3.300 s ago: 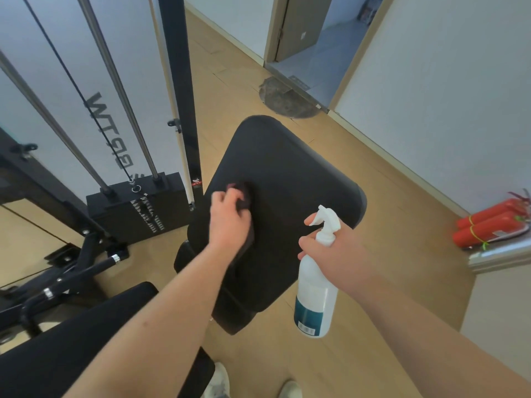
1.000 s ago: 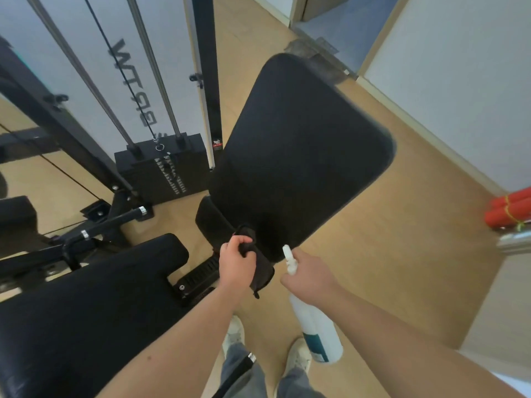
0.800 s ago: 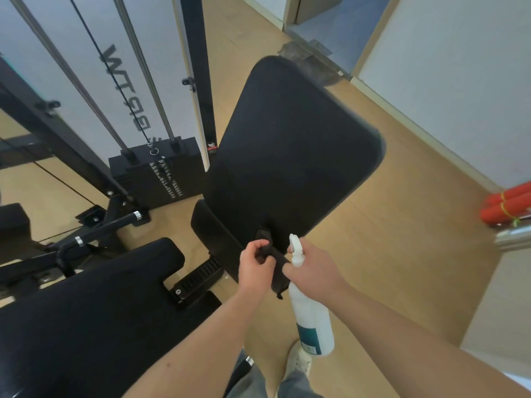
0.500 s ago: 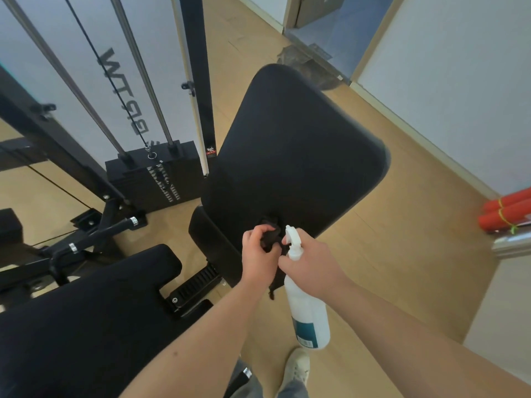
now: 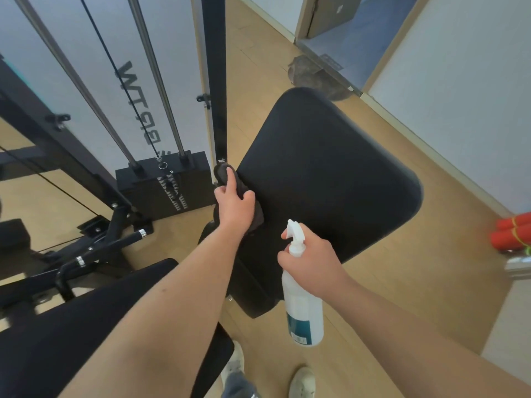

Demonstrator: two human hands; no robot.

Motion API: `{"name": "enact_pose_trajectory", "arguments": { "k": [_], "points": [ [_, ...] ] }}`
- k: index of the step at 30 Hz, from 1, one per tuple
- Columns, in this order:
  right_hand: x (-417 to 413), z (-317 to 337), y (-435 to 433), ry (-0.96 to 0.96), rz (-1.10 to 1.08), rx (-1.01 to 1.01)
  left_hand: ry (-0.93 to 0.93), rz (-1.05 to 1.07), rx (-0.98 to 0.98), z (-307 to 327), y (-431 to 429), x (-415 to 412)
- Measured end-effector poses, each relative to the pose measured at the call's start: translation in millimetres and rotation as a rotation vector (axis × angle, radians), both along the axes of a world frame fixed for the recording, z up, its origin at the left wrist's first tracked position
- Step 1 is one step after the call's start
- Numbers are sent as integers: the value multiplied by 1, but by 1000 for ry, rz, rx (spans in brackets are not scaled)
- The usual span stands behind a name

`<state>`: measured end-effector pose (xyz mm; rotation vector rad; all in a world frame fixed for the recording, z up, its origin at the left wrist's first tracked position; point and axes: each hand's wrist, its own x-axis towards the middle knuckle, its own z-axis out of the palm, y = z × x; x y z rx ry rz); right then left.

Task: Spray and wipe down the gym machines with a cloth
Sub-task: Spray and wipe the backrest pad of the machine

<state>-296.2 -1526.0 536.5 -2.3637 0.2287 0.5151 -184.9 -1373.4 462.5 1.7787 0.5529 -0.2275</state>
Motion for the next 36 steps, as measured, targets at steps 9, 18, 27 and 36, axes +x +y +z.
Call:
{"name": "enact_pose_trajectory", "arguments": {
  "k": [9,18,27,36],
  "points": [
    [6,-8,-3,37,-34,1,280,-1,-54,-64,-30,-103],
    [12,-13,9,13,-25,-9,-13,-87,58,-22,-17,-43],
    [23,-13,11,-15,-28,0,17,100,59,-31,-16,-16],
    [10,-23,15,30,-45,8,486,150,-93,-73,17,-44]
  ]
}}
